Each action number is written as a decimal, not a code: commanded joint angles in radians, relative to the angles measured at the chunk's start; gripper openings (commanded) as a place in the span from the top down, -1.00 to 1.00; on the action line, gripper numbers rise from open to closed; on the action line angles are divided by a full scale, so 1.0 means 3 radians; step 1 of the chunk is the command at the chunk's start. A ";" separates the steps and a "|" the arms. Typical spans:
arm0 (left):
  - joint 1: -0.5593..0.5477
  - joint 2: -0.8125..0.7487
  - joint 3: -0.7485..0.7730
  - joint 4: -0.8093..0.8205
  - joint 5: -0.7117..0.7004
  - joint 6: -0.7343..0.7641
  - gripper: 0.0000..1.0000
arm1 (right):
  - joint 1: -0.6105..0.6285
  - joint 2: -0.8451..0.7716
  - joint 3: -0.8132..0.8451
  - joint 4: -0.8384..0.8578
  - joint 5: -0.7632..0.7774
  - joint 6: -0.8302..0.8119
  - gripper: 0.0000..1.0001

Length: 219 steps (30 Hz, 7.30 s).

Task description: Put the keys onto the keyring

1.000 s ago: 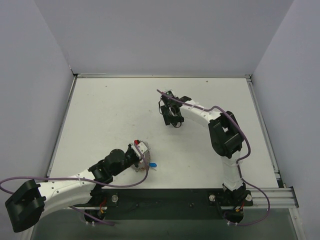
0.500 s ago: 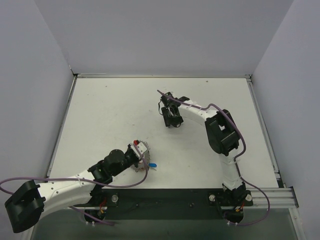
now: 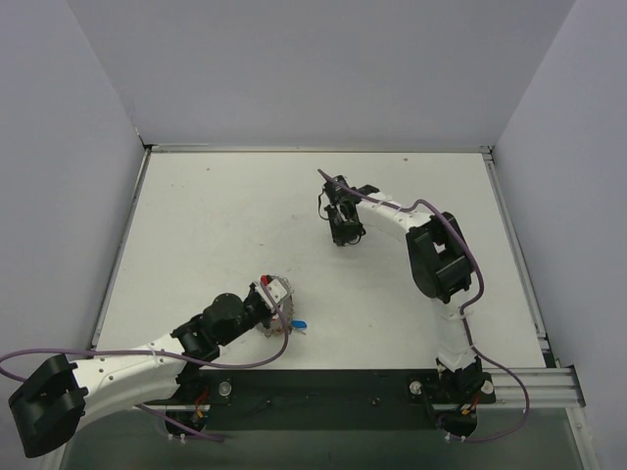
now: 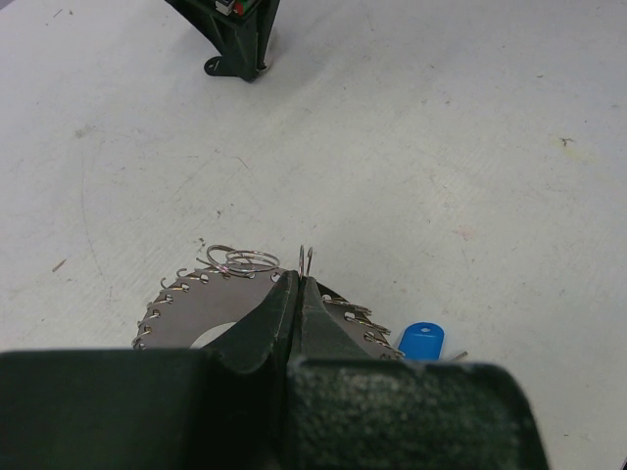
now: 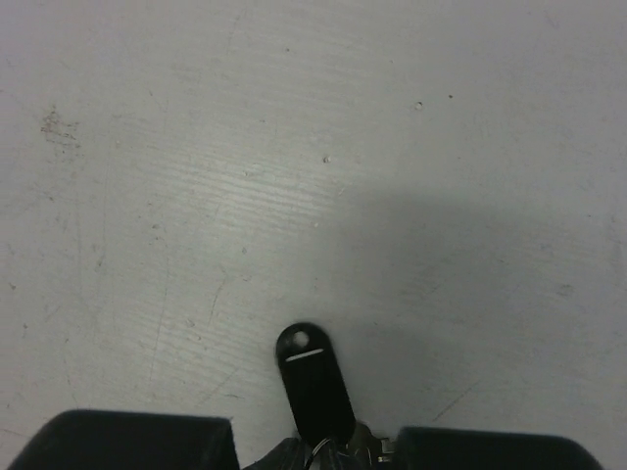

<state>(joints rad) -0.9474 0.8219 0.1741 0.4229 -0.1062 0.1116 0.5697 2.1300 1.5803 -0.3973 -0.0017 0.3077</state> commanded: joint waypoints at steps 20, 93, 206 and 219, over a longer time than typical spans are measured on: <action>0.0013 -0.0132 0.0054 0.0130 0.0027 0.0001 1.00 | 0.0013 -0.0937 -0.0578 0.0051 -0.0924 -0.0723 1.00; -0.0033 -0.0096 0.0156 0.0349 0.0344 0.0114 1.00 | 0.0601 -0.0984 -0.0655 -0.0148 -0.3108 -0.1644 1.00; 0.0024 -0.0341 -0.0223 0.1623 0.1367 -0.0183 1.00 | 0.0729 -0.2969 -0.3125 0.2730 -0.3681 -0.2099 0.44; 0.0024 -0.0352 -0.0243 0.1587 0.1367 -0.0183 1.00 | 0.0729 -0.3265 -0.3166 0.2767 -0.3436 -0.2115 0.40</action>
<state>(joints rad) -0.9451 0.7372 0.0669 0.7757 0.2985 0.0635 0.7818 1.1992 0.6300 0.3923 -1.0237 -0.2859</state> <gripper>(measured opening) 0.021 0.294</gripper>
